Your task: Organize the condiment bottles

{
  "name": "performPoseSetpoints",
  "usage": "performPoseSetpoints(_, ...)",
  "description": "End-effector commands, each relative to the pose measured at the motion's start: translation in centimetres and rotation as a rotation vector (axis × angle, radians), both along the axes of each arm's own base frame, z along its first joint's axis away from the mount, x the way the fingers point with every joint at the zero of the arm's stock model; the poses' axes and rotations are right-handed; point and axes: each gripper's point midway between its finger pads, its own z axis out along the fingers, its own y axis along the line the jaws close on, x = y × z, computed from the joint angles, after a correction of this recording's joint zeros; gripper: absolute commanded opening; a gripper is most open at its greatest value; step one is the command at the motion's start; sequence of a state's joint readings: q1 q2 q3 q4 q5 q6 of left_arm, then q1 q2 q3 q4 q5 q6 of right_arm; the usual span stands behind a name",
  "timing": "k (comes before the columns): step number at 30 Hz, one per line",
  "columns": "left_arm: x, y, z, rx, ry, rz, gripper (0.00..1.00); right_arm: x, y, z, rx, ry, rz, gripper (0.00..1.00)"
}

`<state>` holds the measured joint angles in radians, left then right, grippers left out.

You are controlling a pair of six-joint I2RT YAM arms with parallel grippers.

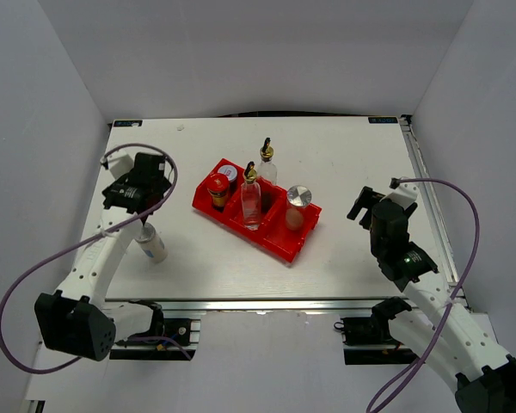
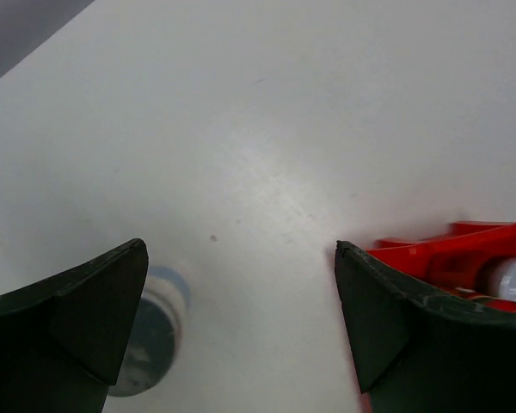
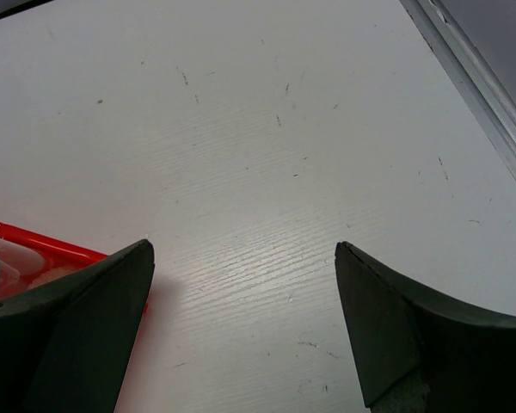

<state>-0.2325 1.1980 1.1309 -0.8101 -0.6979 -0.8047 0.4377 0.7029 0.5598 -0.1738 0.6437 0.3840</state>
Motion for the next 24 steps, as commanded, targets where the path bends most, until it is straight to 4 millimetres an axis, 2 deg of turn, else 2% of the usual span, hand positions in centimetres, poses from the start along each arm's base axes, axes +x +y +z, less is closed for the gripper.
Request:
performPoseSetpoints(1, -2.9, 1.1, -0.9, -0.07, 0.002, 0.065, 0.98, 0.5, -0.2, 1.6, 0.007, -0.046, -0.017, 0.89)
performPoseSetpoints(3, -4.1, 1.7, -2.4, -0.059, 0.05, 0.078, 0.98, 0.5, 0.1, 1.7, 0.017, -0.052, -0.003, 0.89)
performPoseSetpoints(9, -6.6, 1.5, -6.0, -0.073, 0.155, 0.056, 0.98, 0.6, 0.2, 1.6, 0.016, -0.047, 0.003, 0.89)
performPoseSetpoints(15, -7.7, 1.0, -8.7, -0.095, 0.227, 0.048, 0.98, 0.5, 0.2, 1.6, 0.015, -0.042, 0.004, 0.89)
performPoseSetpoints(18, -7.3, 0.6, -9.0, -0.112, 0.216, 0.033, 0.88, 0.4, 0.2, 1.5, 0.022, -0.046, 0.005, 0.89)
performPoseSetpoints(19, -7.3, 0.6, -8.9, -0.114, 0.22, 0.028, 0.76, 0.4, 0.2, 1.7, 0.024, -0.049, 0.007, 0.89)
performPoseSetpoints(20, -7.4, 0.6, -8.8, -0.114, 0.218, 0.027, 0.69, 0.4, 0.2, 1.8, 0.025, -0.052, 0.009, 0.89)
performPoseSetpoints(22, -7.3, 0.6, -8.1, -0.112, 0.2, 0.021, 0.42, 0.3, 0.2, 1.8, 0.032, -0.058, 0.009, 0.89)
performPoseSetpoints(24, -7.3, 0.8, -7.2, -0.106, 0.178, 0.025, 0.35, 0.2, 0.2, 1.9, 0.036, -0.064, 0.008, 0.89)
